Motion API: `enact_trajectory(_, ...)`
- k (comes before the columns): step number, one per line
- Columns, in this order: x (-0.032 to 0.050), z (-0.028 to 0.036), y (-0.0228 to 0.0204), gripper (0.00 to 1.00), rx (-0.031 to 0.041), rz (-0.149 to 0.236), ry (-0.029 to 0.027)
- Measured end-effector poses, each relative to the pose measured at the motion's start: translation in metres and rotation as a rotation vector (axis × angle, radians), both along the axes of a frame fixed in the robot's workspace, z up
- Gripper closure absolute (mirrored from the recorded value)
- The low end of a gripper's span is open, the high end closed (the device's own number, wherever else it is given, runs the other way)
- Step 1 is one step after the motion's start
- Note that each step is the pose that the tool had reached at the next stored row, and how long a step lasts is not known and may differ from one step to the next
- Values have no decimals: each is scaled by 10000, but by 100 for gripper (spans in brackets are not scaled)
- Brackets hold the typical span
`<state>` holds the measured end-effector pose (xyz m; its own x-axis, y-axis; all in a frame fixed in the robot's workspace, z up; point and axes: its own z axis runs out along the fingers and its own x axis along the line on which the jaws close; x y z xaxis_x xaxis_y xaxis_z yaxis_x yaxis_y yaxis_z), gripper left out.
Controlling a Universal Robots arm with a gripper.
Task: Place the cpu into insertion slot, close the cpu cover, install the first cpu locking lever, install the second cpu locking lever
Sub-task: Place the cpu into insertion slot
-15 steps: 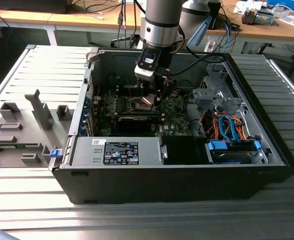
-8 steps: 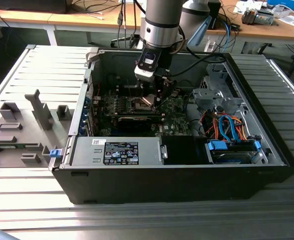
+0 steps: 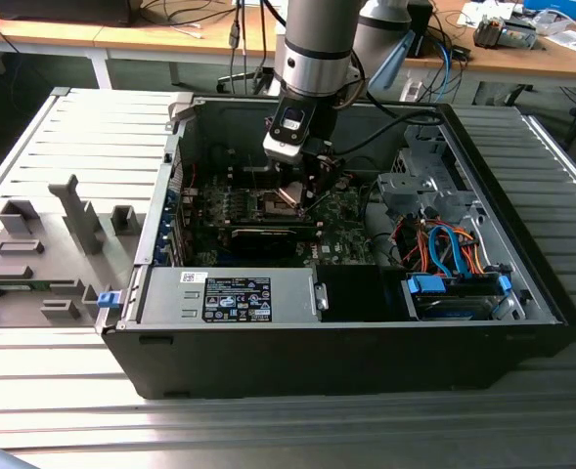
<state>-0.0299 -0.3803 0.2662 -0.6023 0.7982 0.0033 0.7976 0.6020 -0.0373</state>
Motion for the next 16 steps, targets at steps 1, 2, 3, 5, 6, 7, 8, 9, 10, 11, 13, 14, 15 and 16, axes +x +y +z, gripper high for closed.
enact_trajectory(1, 0, 0, -7, 46, 80, -2, 0)
enact_trajectory(2, 0, 0, -15, 46, 163, -5, 0)
enact_trajectory(3, 0, 0, -22, 46, 236, -8, 0)
enact_trajectory(5, 0, 0, -39, 46, 361, -13, -1)
enact_trajectory(6, 0, 0, -44, 46, 400, -15, 0)
enact_trajectory(7, 0, 0, -52, 46, 451, -18, 0)
enact_trajectory(8, 0, 0, -58, 46, 488, -19, 0)
enact_trajectory(9, 0, 0, -67, 46, 540, -22, -1)
enact_trajectory(10, 0, 0, -75, 46, 577, -25, -1)
enact_trajectory(11, 0, 0, -83, 46, 611, -28, -1)
enact_trajectory(13, 0, 0, -109, 46, 757, -38, -1)
enact_trajectory(14, 0, 0, -118, 46, 819, -43, 0)
enact_trajectory(15, 0, 0, -127, 46, 880, -46, 0)
enact_trajectory(16, 0, 0, -139, 46, 1091, -50, 1)
